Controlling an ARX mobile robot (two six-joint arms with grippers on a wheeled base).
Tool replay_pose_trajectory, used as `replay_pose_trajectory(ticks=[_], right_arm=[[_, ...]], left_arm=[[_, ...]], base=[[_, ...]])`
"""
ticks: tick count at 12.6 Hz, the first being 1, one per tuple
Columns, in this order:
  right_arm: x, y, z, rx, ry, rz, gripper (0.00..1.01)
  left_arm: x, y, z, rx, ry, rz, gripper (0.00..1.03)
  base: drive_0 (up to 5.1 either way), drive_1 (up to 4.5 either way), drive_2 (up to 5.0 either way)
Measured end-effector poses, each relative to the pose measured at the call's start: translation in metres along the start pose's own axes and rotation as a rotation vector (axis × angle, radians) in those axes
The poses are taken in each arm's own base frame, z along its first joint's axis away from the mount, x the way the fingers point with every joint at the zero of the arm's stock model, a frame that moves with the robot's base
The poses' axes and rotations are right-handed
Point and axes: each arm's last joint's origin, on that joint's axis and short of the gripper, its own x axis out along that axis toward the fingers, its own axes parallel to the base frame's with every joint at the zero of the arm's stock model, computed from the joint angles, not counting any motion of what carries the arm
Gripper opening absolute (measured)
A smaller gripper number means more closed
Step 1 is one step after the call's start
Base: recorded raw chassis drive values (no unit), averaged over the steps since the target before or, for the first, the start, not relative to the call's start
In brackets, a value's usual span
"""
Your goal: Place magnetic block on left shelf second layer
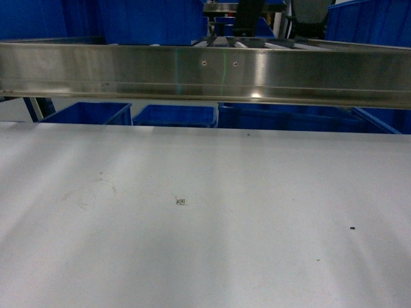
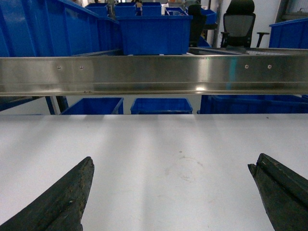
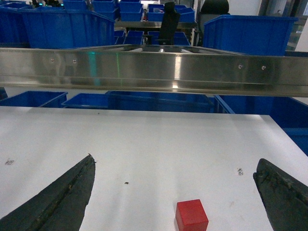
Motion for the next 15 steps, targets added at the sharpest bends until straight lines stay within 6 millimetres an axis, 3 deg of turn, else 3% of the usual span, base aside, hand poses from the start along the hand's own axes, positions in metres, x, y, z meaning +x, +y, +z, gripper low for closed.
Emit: replay_pose_trajectory(ticks=[15], right_arm=[[0.0,0.0,0.0001,0.0,-0.001,0.0,0.98]], left_arm=[[0.0,0.0,0.0,0.0,0.0,0.0,0.98]], base=[[0.0,0.0,0.0]])
